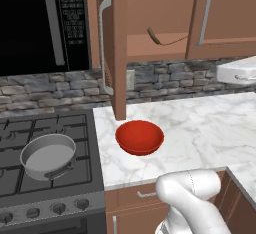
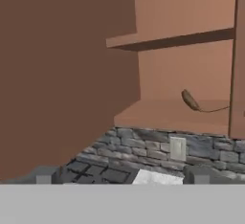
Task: Open the cabinet and move the ladle to the pot. Then close the cabinet.
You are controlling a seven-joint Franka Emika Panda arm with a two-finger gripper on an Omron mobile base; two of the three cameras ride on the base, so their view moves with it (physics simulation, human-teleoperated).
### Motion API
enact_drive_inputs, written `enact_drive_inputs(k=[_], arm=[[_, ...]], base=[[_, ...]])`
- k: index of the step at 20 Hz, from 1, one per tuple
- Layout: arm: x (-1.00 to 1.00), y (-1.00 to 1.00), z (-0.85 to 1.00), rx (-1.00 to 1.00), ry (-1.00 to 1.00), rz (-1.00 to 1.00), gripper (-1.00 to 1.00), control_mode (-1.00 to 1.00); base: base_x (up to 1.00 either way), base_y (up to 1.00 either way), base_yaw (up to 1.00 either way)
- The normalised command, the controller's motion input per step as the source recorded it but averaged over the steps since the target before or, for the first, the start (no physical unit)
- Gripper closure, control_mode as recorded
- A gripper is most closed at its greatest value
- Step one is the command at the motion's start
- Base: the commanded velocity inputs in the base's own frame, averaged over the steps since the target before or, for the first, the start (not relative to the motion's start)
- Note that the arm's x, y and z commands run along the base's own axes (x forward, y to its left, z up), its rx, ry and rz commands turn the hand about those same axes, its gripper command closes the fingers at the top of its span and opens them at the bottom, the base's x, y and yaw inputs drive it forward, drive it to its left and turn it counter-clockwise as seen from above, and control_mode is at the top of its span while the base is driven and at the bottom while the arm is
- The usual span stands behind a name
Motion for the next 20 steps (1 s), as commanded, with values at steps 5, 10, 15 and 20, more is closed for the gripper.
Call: enact_drive_inputs(k=[5,10,15,20], arm=[[0.0,0.0,-0.02,-0.21,-0.49,-0.32,-1.0,-1.0],[0.0,-0.12,0.0,-0.16,-0.48,-0.19,-1.0,-1.0],[0.02,-0.49,0.0,-0.01,-0.19,-0.03,-1.0,-1.0],[0.15,-0.42,0.0,0.04,0.0,0.0,-1.0,-1.0]], base=[[0.0,0.0,0.0],[0.0,0.0,0.0],[0.0,0.0,0.0],[0.0,0.0,0.0]])
